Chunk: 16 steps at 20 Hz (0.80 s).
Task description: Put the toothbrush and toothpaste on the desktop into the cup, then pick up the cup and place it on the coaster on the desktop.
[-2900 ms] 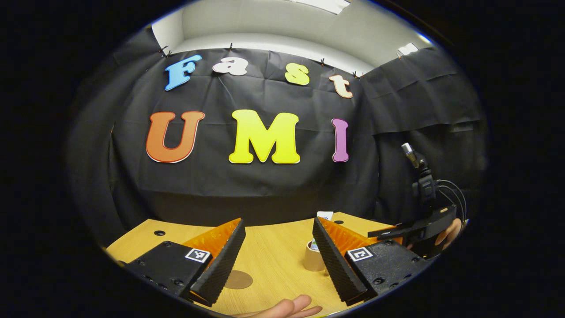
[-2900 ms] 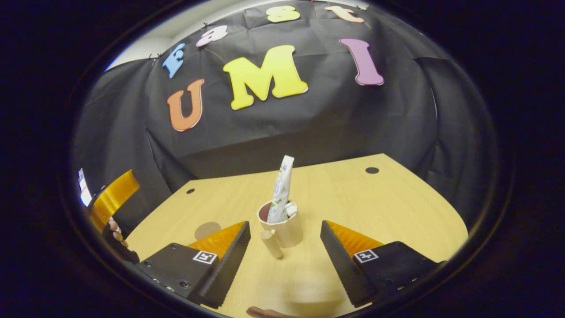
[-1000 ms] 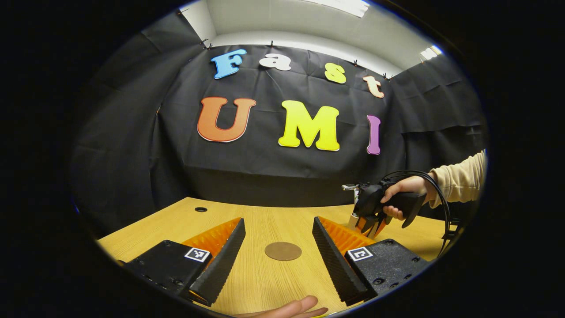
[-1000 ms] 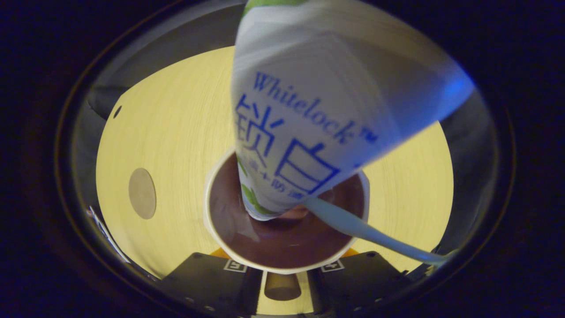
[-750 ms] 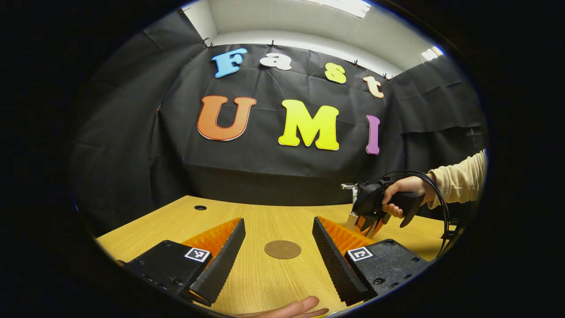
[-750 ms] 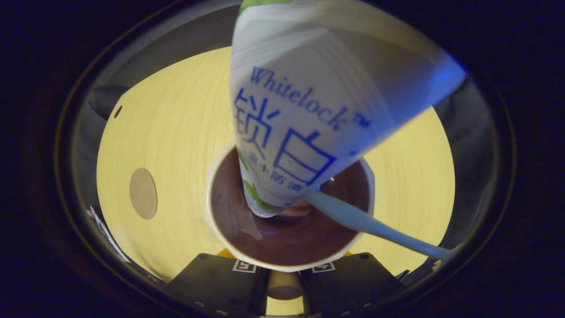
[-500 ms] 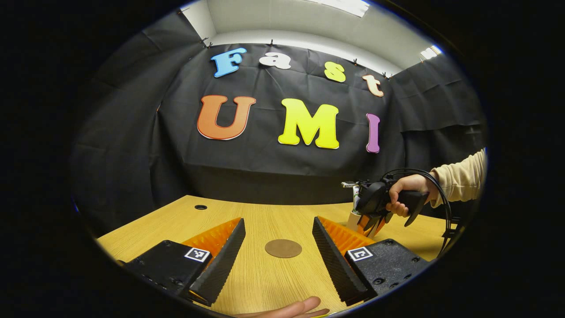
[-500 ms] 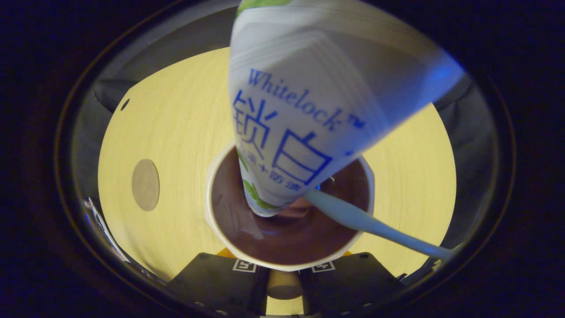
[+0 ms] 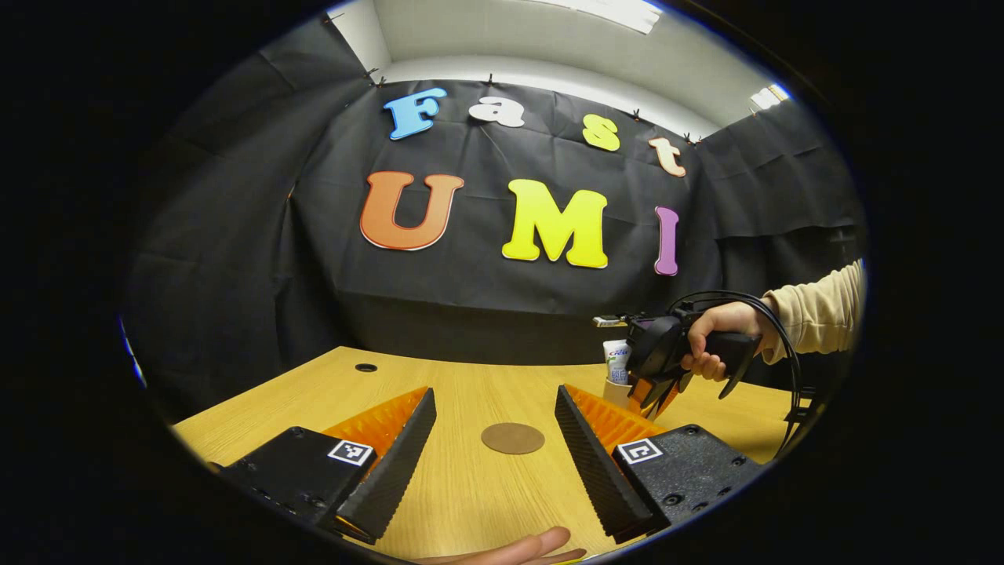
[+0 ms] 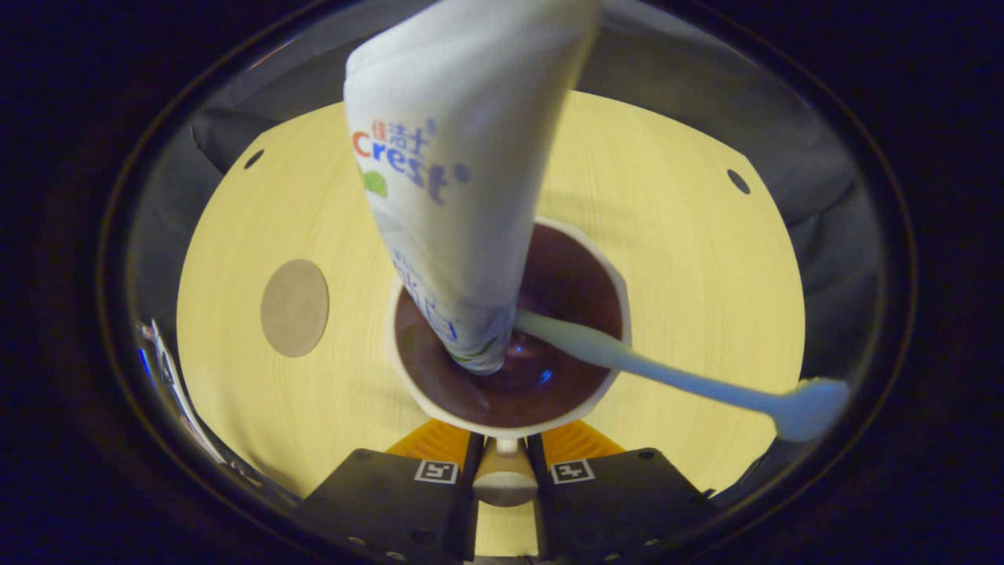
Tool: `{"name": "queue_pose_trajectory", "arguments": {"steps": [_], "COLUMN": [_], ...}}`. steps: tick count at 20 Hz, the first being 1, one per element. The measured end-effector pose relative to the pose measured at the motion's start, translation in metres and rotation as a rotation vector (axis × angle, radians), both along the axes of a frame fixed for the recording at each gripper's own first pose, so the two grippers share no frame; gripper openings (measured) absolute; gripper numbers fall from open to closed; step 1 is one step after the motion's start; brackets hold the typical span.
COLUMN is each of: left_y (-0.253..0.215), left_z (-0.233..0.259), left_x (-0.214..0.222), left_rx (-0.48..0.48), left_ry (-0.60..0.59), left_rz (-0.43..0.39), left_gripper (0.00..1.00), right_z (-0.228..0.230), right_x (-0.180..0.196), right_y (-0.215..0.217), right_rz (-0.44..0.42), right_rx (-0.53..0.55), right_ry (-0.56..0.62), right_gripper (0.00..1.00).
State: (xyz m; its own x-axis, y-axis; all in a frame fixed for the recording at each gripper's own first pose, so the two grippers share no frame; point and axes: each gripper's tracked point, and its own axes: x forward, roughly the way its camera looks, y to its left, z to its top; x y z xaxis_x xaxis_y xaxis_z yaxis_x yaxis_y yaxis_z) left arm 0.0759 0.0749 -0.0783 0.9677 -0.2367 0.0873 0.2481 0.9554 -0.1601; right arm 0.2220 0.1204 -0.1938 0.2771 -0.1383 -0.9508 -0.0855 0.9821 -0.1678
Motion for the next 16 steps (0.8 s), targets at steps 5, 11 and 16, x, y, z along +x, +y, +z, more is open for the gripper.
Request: {"name": "queue_pose_trajectory", "arguments": {"steps": [5,11,16], "left_y": [0.007,0.004,0.006], "left_z": [-0.007,-0.006,-0.008], "left_x": [0.000,0.001,0.001], "left_rx": [-0.010,-0.015,-0.024], "left_ry": [0.011,0.001,0.008], "left_rz": [0.008,-0.004,-0.005], "left_gripper": [0.96,0.95,0.96], "right_z": [0.005,0.006,0.019], "right_x": [0.003,0.000,0.003], "right_y": [0.009,0.013,0.021], "right_rz": [0.005,-0.010,0.025], "right_rx": [0.029,0.079,0.095], "right_ry": [-0.031,-0.072,-0.119], "right_gripper": [0.27,0.25,0.26]}}
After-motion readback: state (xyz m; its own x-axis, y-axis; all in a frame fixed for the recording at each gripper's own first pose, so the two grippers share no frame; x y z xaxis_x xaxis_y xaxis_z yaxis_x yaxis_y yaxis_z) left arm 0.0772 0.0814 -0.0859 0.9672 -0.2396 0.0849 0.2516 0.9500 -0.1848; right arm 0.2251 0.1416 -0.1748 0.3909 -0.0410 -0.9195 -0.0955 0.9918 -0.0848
